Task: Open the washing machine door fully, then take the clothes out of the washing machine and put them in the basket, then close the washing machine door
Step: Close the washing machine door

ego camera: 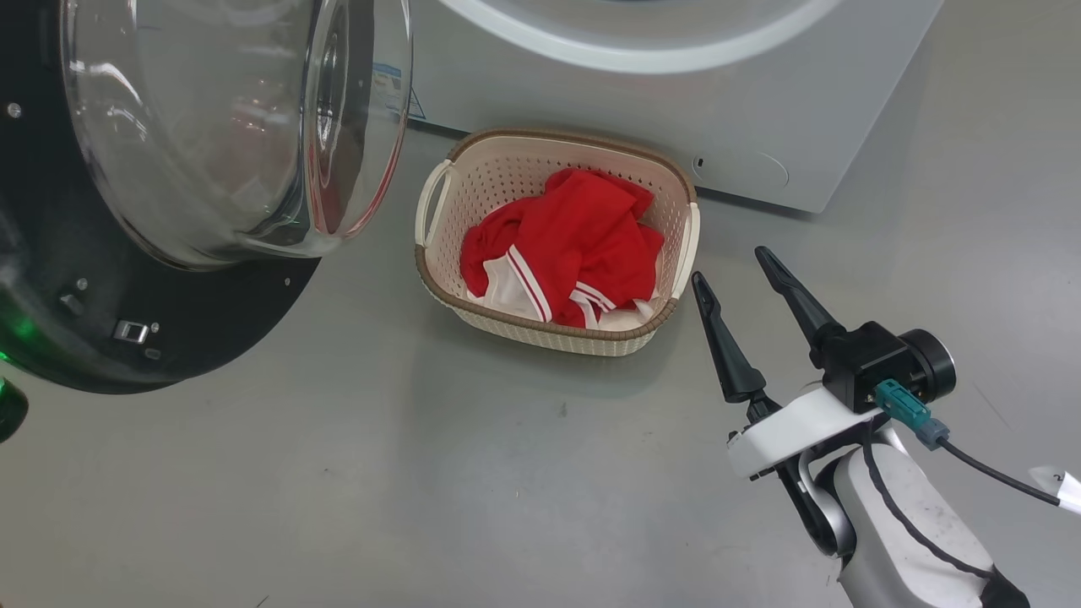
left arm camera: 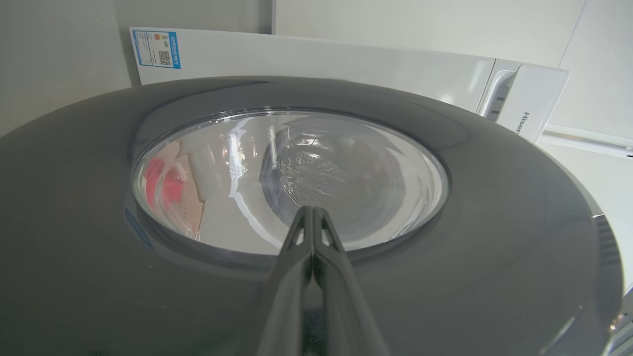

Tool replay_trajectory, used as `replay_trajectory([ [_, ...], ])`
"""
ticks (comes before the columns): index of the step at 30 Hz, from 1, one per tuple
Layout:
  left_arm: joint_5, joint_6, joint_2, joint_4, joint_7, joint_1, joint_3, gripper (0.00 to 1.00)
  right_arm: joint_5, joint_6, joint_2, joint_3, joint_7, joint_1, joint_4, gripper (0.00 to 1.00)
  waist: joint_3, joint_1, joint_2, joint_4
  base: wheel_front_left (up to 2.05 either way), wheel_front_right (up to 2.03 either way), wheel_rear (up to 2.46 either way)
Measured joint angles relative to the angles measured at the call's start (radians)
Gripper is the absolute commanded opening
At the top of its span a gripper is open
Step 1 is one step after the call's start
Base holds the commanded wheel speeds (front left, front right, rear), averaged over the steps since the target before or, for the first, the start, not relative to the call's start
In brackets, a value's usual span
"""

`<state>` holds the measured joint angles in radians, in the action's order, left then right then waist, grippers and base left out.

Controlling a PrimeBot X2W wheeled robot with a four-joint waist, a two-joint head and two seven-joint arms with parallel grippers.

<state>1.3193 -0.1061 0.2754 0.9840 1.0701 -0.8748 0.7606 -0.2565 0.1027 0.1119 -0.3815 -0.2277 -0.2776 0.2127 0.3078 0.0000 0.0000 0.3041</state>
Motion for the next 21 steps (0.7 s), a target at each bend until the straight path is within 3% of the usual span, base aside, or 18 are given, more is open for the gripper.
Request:
replay_trajectory([
  [10,0.037,-0.014,-0.038,-0.064,0.139,0.052,-0.012,0.00,-0.006,0.000,-0.008,-0.008,-0.007,0.011,0.012,1.00,-0.027,0.0000,0.0000,0.002,0.00,0.00,0.00],
  [21,0.074,-0.014,-0.121,-0.149,0.228,0.110,-0.035,0.00,-0.007,0.000,-0.016,-0.016,-0.008,0.020,0.021,1.00,-0.048,0.0000,0.0000,-0.002,0.00,0.00,0.00],
])
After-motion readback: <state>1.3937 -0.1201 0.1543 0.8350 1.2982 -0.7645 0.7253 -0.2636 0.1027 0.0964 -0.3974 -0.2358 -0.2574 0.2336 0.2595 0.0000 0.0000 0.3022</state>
